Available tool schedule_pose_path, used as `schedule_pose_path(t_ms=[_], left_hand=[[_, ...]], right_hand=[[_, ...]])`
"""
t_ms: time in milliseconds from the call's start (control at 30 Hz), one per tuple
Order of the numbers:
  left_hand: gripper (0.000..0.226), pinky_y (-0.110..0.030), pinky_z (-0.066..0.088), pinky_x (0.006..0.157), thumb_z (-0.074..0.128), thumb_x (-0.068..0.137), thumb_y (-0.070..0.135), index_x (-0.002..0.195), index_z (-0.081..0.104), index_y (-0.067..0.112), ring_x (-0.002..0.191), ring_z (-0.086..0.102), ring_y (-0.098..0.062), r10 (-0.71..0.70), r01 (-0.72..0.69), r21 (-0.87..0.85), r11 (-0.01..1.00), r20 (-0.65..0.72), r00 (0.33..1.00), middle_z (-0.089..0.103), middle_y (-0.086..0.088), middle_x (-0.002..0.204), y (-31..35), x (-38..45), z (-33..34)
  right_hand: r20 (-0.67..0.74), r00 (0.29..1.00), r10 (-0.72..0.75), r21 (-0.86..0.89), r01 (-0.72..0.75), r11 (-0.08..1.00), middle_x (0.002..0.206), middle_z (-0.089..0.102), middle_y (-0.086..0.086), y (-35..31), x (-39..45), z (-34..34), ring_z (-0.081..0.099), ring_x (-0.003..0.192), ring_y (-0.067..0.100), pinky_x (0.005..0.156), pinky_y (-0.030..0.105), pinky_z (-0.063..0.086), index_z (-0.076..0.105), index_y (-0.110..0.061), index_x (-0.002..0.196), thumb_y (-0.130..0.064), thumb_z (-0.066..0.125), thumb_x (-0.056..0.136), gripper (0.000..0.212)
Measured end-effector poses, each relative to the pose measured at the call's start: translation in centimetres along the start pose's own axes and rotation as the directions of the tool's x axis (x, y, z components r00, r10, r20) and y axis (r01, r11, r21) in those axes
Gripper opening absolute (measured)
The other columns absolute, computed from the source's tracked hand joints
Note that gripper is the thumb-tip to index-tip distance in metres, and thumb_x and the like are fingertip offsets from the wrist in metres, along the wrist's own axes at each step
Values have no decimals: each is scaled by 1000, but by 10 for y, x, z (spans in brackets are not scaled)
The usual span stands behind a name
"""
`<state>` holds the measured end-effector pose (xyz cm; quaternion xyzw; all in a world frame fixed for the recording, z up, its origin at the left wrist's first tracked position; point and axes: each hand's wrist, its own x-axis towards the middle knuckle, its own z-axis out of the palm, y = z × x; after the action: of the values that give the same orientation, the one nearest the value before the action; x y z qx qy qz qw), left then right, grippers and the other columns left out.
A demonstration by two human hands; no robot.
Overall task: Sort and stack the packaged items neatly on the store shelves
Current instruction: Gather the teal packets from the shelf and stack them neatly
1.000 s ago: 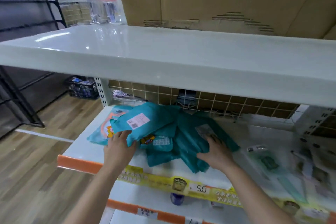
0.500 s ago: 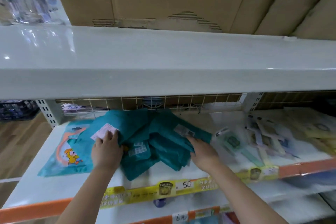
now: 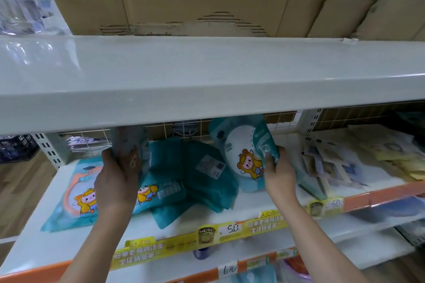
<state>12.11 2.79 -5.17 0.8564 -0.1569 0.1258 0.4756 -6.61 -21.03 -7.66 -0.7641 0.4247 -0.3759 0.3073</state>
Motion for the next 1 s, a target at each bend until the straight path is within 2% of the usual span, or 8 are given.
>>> schedule_pose_path(t_ms=[100, 233, 400, 567, 667, 733, 900, 1000], left_hand=[[28, -36, 29, 68, 37, 103, 22, 113, 46, -2, 93, 54, -45, -138, 142, -237, 961, 32, 990, 59, -32, 108, 13, -13, 11], [31, -37, 36, 72, 44, 101, 25, 116, 53, -1, 91, 55, -33, -138, 199, -294, 935, 215, 967, 61, -25, 110, 17, -38, 40], [32, -40, 43, 85, 49, 98, 30, 119, 55, 6, 106, 57, -33, -259, 359, -373, 856, 293, 921, 58, -11, 109, 35, -72, 67], [30, -56, 46, 82, 51, 96, 40, 114, 55, 16, 99, 59, -46, -338, 464, -440, 768, 337, 879, 63, -21, 110, 59, -107, 96], [28, -54, 46, 89, 52, 94, 44, 106, 52, 19, 94, 59, -34, -397, 504, -448, 739, 315, 862, 61, -15, 106, 84, -134, 115], [27, -47, 46, 81, 51, 95, 42, 99, 52, 15, 86, 54, -28, -408, 513, -459, 725, 313, 857, 58, -14, 95, 102, -154, 130], [33, -35, 33, 63, 51, 95, 46, 80, 48, 16, 83, 46, -24, -462, 573, -466, 674, 339, 819, 49, -12, 84, 147, -204, 169], [35, -38, 38, 73, 50, 93, 49, 99, 49, 15, 92, 50, -27, -481, 602, -451, 659, 362, 799, 54, -12, 94, 180, -231, 188]], right_hand=[[-4, 995, 97, 146, -96, 985, 100, 65, 15, 11, -5, -7, 62, 86, 32, 69, 34, 47, 51, -6, 116, -20, 47, 99, 23], [45, 984, 172, 189, -177, 966, 104, 64, 8, 27, -13, -26, 62, 89, 22, 79, 40, 53, 51, -12, 119, -18, 46, 99, 21], [57, 966, 252, 308, -257, 916, 103, 59, 0, 47, -20, -61, 58, 91, 13, 76, 27, 46, 50, -16, 115, -16, 46, 99, 16], [92, 952, 292, 382, -304, 873, 100, 59, -11, 80, -9, -106, 57, 91, -1, 64, 11, 44, 50, -23, 111, -16, 44, 100, 14], [120, 941, 317, 417, -338, 844, 107, 61, -9, 105, 0, -137, 59, 98, 4, 78, 24, 51, 53, -28, 109, -15, 45, 100, 18], [141, 931, 336, 422, -363, 830, 112, 62, -4, 122, 7, -163, 61, 103, 13, 85, 33, 53, 54, -22, 113, -15, 46, 99, 18], [147, 916, 372, 429, -399, 810, 103, 67, -1, 175, 24, -228, 63, 94, 13, 75, 30, 53, 58, -24, 102, -16, 49, 98, 12], [158, 900, 406, 427, -433, 794, 103, 67, -3, 205, 33, -264, 64, 97, 15, 83, 36, 53, 59, -31, 98, -18, 49, 98, 16]])
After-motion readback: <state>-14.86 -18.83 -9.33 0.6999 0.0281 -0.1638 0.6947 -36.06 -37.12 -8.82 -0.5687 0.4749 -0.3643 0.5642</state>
